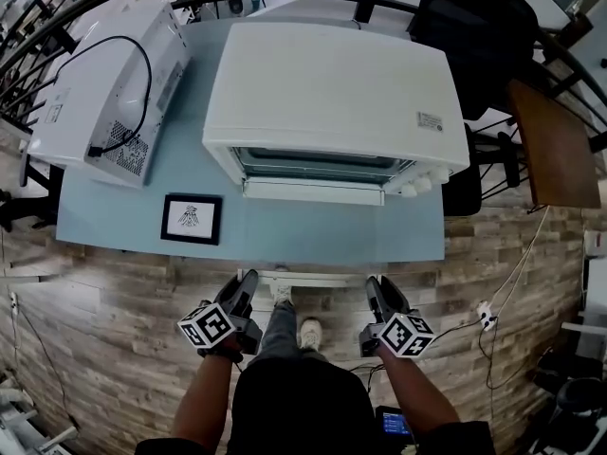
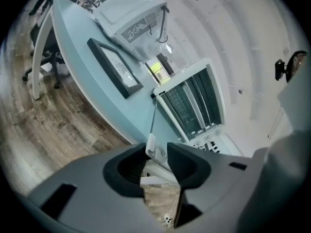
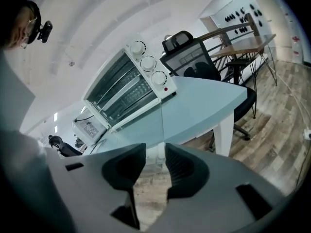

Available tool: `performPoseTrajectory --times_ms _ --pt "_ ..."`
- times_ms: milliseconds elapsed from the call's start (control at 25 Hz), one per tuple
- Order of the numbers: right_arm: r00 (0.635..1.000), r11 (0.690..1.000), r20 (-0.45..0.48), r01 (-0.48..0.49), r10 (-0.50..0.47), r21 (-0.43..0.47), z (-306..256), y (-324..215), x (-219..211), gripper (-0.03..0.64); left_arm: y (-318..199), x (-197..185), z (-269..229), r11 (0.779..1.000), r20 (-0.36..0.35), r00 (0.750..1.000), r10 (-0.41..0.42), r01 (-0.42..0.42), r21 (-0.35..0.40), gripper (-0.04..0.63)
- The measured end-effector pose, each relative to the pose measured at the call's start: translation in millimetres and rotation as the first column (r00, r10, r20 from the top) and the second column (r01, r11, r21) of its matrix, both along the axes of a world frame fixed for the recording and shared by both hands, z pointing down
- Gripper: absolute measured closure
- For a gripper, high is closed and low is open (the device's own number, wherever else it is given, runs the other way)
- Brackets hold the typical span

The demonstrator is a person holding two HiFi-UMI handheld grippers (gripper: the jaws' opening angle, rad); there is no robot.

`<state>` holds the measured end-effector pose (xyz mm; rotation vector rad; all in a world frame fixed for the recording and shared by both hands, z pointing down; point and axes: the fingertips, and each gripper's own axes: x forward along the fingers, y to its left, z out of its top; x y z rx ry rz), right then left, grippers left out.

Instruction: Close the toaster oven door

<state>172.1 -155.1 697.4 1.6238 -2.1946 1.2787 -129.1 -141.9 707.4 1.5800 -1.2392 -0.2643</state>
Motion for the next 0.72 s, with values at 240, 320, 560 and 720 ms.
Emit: performPoseTrajectory --times_ms 240,320,560,720 --pt "0.998 0.999 0.057 0.008 -0.010 0.034 -30.0 0.0 0.5 0.492 0.1 -0.7 -29.9 0.999 -0.003 0.999 -0.033 0.033 0.027 0.457" --pt "0.997 0.999 0.080 0.005 -0.009 0.045 -41.4 -1.6 0.1 0.489 -2.3 -1.3 -43.2 0.998 -0.018 0.999 -0.048 0.049 0.050 0.457" --pt "0.990 0.994 0.137 0.027 -0.041 0.103 -80.6 -10.8 -1.5 0.474 -9.4 -10.7 -78.3 0.993 -0.008 0.996 -0.090 0.090 0.082 0.457" --pt "0.982 0.990 0.182 0.017 -0.043 0.139 -104.2 -23.1 -0.5 0.463 -21.1 -13.2 -100.4 0.987 -0.021 0.994 -0.109 0.110 0.116 0.457"
